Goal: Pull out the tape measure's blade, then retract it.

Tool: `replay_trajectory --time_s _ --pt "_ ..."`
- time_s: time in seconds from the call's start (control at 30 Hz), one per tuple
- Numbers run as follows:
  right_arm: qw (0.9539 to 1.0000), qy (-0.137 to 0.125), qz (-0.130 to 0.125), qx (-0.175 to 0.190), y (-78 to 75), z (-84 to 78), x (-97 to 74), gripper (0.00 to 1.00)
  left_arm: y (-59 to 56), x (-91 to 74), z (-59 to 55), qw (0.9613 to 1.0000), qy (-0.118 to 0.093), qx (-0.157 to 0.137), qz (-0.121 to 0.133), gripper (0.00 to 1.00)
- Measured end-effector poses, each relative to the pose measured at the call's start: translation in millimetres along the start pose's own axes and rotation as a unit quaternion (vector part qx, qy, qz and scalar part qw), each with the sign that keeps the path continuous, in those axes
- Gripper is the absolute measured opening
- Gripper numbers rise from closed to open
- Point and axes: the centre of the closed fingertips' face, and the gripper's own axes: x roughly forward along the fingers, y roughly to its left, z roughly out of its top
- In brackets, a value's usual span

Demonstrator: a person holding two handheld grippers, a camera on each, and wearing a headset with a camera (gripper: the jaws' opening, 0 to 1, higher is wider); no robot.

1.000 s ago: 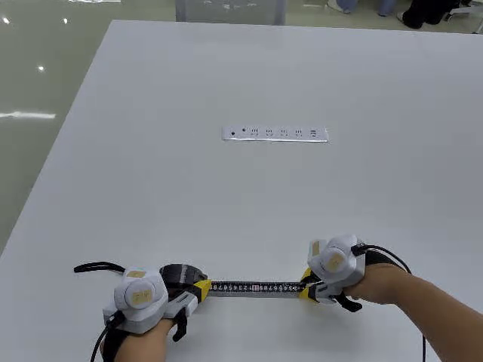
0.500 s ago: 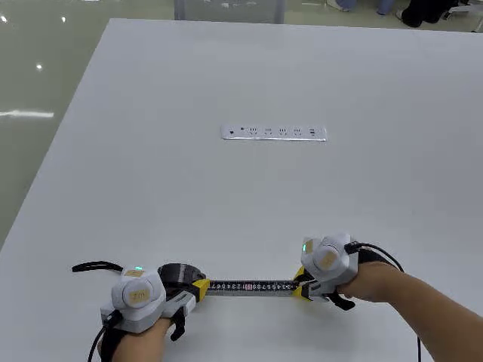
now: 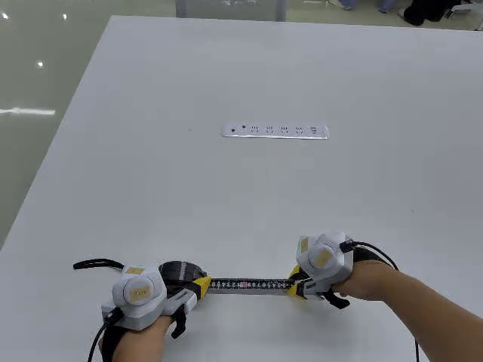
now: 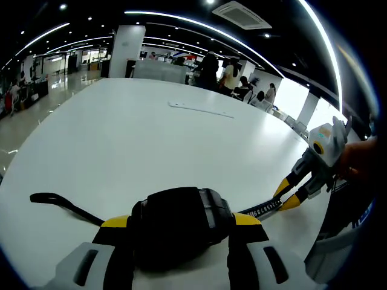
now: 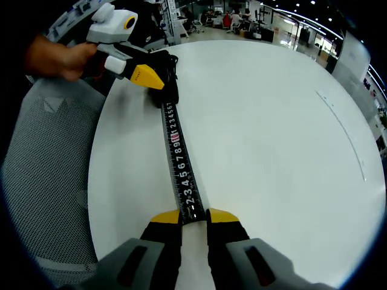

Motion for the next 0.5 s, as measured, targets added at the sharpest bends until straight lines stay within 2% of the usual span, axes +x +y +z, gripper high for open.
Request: replay_trajectory --time_s 0.5 --pt "1.0 -0.006 -0.001 0.001 1.1 8.4 3.6 0.14 0.3 0.0 0.0 1.0 0.001 -0.002 -0.001 0.58"
